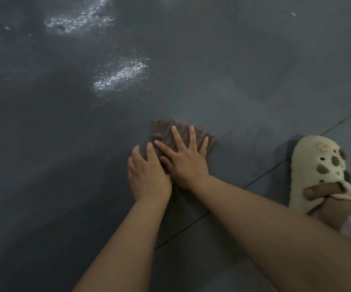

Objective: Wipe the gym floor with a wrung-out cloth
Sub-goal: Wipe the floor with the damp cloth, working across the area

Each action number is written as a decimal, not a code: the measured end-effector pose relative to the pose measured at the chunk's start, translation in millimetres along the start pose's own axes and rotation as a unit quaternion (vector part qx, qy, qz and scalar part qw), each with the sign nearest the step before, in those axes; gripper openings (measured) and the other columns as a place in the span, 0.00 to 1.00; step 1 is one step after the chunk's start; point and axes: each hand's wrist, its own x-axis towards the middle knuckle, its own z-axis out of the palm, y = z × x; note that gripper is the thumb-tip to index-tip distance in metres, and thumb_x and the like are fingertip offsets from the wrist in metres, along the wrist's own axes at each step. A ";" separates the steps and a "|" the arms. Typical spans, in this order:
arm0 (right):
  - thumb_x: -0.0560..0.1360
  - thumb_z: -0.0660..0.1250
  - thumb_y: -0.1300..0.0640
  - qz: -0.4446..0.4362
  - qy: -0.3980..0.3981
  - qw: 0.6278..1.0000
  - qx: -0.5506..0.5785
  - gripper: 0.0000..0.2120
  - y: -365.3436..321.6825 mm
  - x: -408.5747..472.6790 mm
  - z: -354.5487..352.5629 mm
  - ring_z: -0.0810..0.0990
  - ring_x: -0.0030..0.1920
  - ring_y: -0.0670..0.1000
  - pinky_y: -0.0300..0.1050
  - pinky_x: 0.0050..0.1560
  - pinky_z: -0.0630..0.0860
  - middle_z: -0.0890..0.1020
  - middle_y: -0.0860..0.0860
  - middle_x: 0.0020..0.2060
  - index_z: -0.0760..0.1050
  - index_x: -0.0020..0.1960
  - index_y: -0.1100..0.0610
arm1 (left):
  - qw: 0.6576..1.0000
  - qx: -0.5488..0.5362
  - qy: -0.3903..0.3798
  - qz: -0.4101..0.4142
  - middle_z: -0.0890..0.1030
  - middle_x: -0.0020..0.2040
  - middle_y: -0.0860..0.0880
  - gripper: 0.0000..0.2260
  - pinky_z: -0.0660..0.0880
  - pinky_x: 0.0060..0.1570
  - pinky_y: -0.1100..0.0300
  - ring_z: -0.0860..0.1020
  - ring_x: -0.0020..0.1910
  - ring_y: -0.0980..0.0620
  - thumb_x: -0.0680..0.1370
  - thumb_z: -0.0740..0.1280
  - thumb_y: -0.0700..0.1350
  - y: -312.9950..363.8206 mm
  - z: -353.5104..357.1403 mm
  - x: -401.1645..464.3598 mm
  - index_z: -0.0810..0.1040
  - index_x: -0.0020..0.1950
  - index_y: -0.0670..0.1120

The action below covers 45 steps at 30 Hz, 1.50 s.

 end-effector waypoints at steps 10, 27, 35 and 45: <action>0.81 0.45 0.40 0.110 0.011 0.994 0.016 0.23 92.3 75.4 -49.0 0.35 0.75 0.60 0.70 0.68 0.36 0.40 0.45 0.77 0.45 0.74 0.34 | 0.980 0.136 -0.127 0.066 0.32 0.75 0.41 0.57 0.44 0.74 0.49 0.40 0.76 0.41 0.66 0.73 0.62 43.8 22.7 1.5 0.31 0.75 0.55; 0.77 0.48 0.33 0.242 0.046 0.965 0.087 0.28 139.7 73.9 -57.8 0.33 0.73 0.66 0.75 0.64 0.35 0.37 0.51 0.76 0.44 0.75 0.35 | 0.977 0.147 -0.144 0.060 0.38 0.76 0.36 0.44 0.52 0.73 0.44 0.41 0.76 0.39 0.74 0.71 0.49 131.3 41.8 24.1 0.42 0.77 0.47; 0.81 0.48 0.41 0.253 0.073 0.961 0.081 0.23 224.2 116.7 -91.3 0.38 0.75 0.62 0.71 0.69 0.39 0.42 0.47 0.77 0.47 0.75 0.35 | 0.979 0.135 -0.151 0.027 0.36 0.75 0.37 0.41 0.54 0.72 0.44 0.40 0.76 0.39 0.76 0.70 0.44 139.6 44.0 29.7 0.43 0.77 0.46; 0.81 0.46 0.41 0.335 0.051 0.933 0.125 0.23 185.5 42.0 -56.0 0.34 0.74 0.64 0.70 0.68 0.37 0.38 0.49 0.77 0.45 0.75 0.35 | 0.977 0.093 -0.190 0.015 0.33 0.74 0.36 0.46 0.52 0.71 0.41 0.39 0.75 0.38 0.69 0.76 0.45 141.3 38.5 34.1 0.47 0.76 0.45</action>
